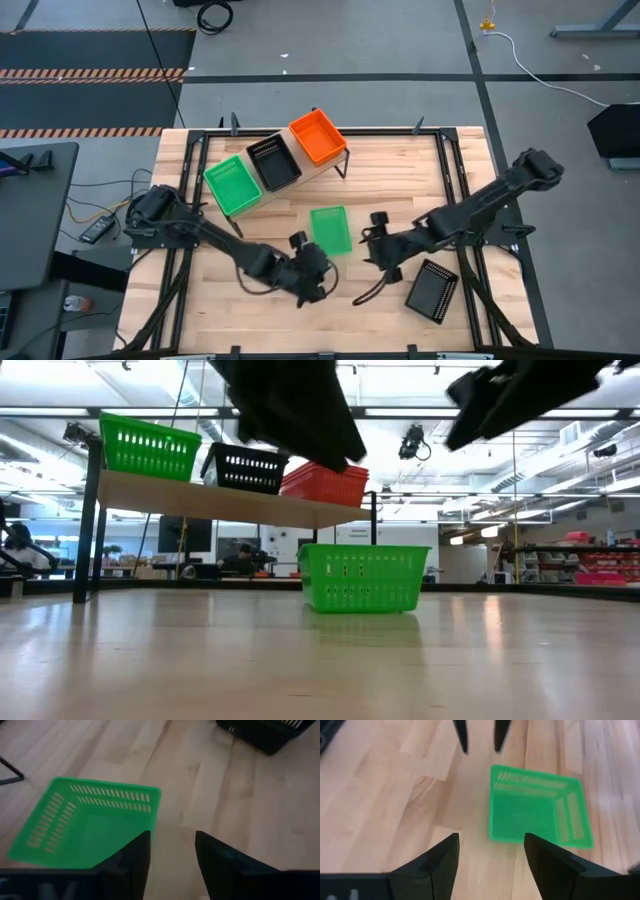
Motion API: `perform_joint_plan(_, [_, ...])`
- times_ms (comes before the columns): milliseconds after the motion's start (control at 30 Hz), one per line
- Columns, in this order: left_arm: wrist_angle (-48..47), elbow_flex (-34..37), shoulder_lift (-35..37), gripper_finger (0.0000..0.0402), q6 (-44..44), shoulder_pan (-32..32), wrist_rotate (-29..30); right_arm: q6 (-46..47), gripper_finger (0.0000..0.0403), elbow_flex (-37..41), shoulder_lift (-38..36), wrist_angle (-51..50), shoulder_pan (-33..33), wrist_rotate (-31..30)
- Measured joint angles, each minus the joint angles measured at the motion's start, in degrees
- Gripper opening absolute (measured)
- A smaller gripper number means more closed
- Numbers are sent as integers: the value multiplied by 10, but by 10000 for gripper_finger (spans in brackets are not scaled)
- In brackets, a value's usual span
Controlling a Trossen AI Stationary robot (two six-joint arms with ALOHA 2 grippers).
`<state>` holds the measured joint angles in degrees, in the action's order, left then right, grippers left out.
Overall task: Stack baskets on shelf by color
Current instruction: Stack the green basket on the green baskets on the shelf
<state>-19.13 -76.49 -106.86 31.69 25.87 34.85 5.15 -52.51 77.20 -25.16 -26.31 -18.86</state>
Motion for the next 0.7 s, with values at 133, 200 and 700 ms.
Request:
perform_joint_plan(133, [13,0,-1,183,-35,-46,-91,19,229,0,-52,-35,-16,-9])
perform_joint_plan(200, [4,0,-1,193,-49,-65,-119,22,227,0,-73,-40,-21,-20])
perform_joint_plan(700, [-8,0,-75,193,-83,-130,-267,23,224,0,-135,-65,-28,-41])
